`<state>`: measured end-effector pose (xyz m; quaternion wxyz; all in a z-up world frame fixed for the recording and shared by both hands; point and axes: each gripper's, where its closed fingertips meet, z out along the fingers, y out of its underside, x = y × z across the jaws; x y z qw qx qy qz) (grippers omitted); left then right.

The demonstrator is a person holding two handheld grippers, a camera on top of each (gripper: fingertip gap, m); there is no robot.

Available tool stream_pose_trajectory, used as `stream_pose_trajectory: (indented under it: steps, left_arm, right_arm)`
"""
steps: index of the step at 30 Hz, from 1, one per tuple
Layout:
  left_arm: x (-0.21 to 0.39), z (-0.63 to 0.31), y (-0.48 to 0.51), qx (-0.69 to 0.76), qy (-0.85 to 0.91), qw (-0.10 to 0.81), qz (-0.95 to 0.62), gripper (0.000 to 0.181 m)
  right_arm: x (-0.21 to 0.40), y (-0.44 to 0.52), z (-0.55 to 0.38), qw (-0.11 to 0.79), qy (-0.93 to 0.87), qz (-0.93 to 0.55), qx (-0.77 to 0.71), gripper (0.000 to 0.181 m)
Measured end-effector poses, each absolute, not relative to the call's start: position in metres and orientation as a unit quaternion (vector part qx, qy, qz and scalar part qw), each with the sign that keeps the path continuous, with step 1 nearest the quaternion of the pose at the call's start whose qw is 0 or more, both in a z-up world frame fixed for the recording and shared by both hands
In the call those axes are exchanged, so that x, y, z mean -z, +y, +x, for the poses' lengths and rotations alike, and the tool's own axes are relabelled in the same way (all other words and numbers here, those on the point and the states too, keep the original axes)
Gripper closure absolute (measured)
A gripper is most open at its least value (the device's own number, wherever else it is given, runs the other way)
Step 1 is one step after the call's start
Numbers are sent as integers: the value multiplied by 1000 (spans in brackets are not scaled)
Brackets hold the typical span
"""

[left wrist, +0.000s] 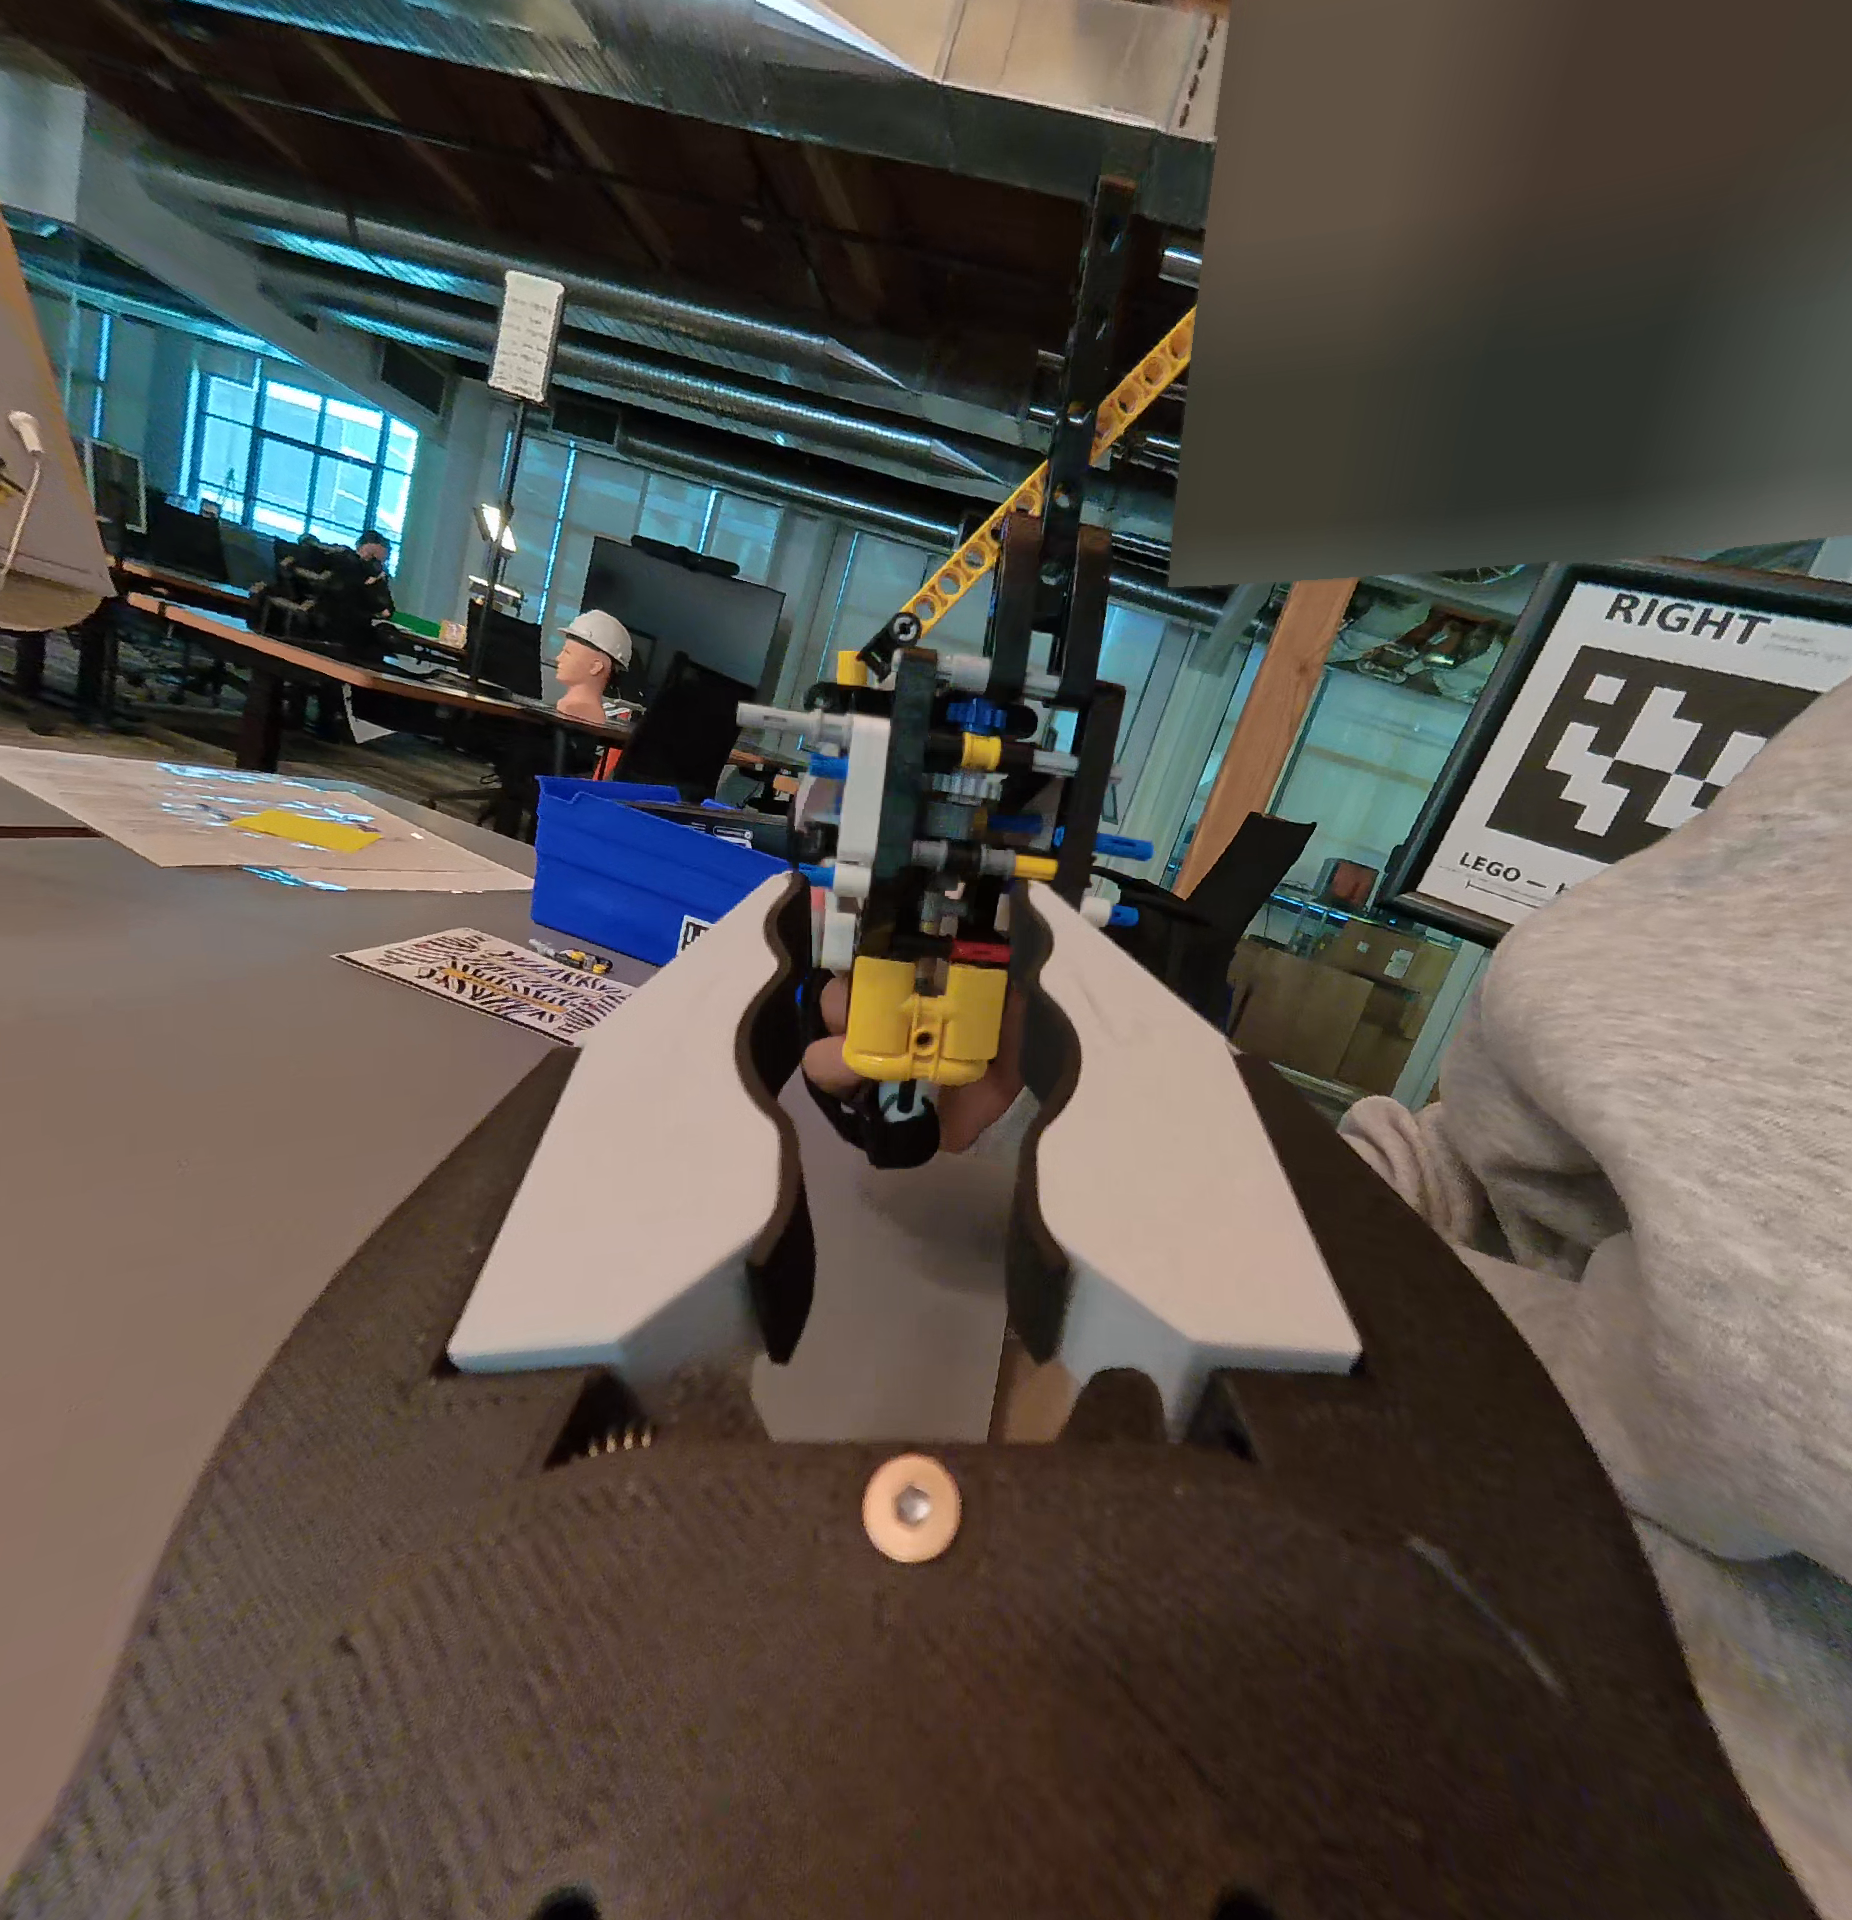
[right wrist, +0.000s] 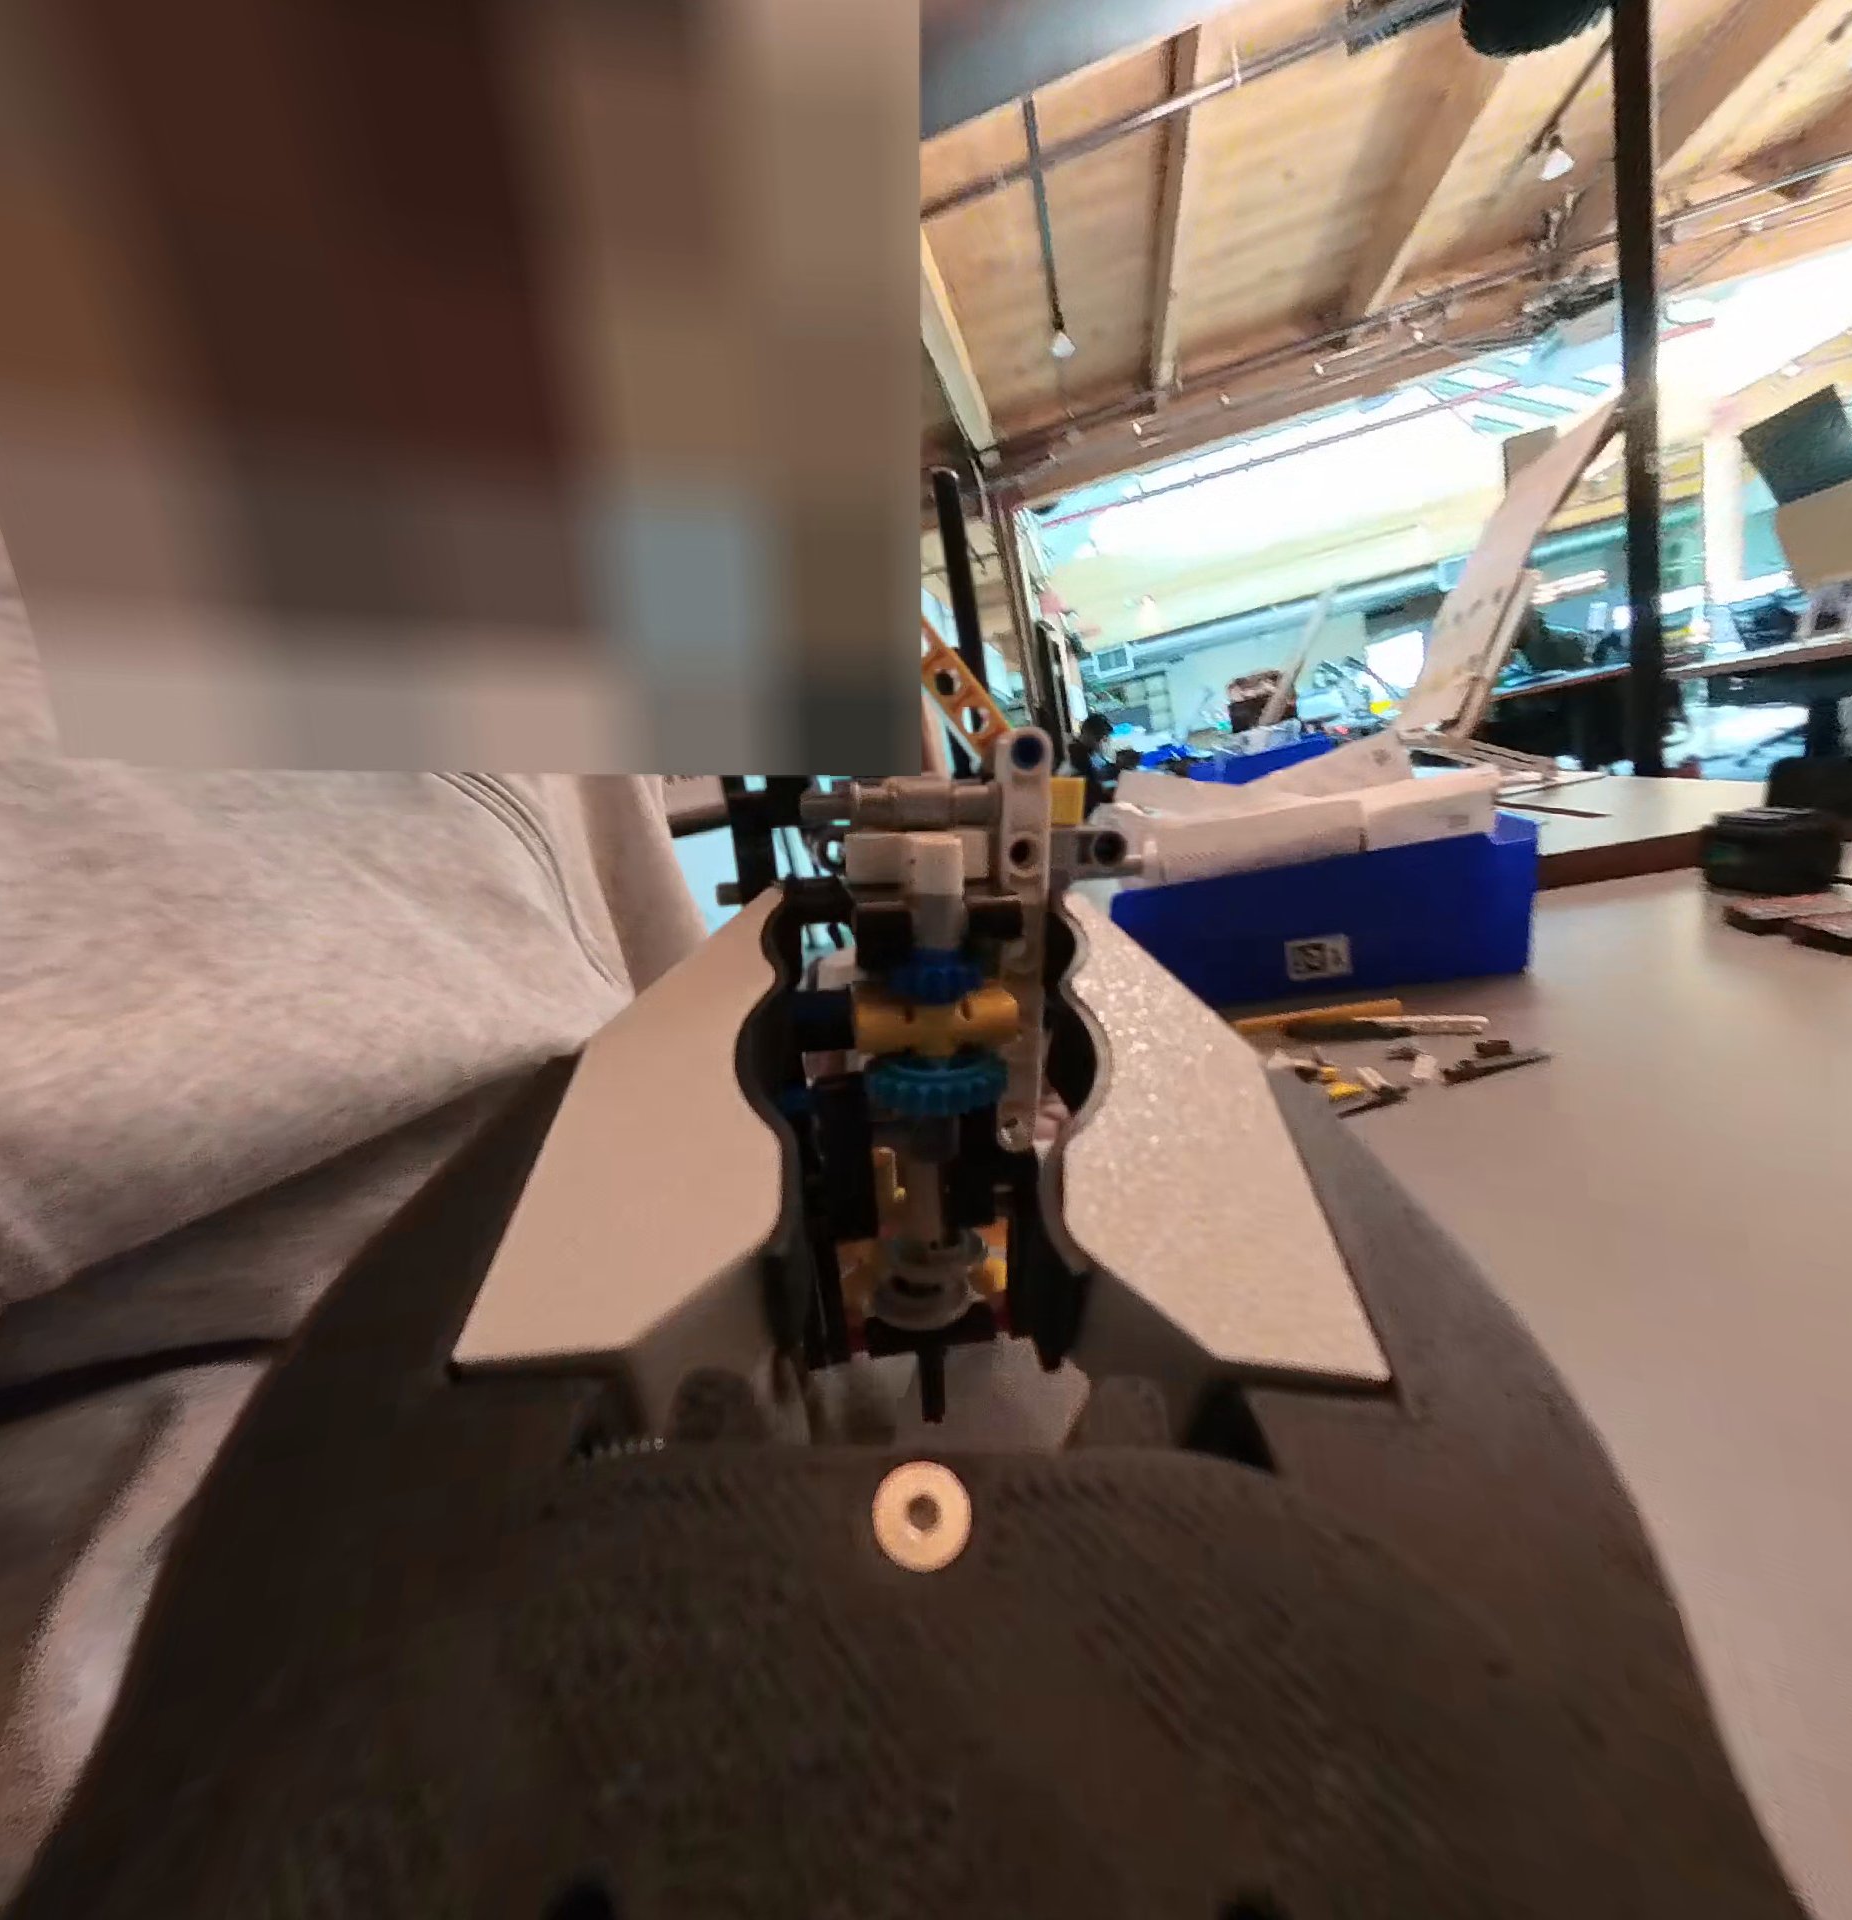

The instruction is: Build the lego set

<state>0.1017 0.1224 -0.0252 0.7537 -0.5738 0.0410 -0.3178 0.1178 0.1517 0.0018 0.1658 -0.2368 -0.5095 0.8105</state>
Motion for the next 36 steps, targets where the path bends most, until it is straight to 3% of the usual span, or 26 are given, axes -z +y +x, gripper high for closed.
stream_pose_trajectory:
  steps: [18,23,36]
  left_arm:
    - [26,102,124,314,40,754,-576,147]
    - [24,101,123,314,41,756,-573,153]
    - [21,105,120,290,56,766,-571,166]
  right_arm:
    - [19,145,115,56,-453,-206,-865,136]
    - [22,136,120,8,-455,-181,-872,136]
    - [33,123,116,-18,-481,-193,-855,136]
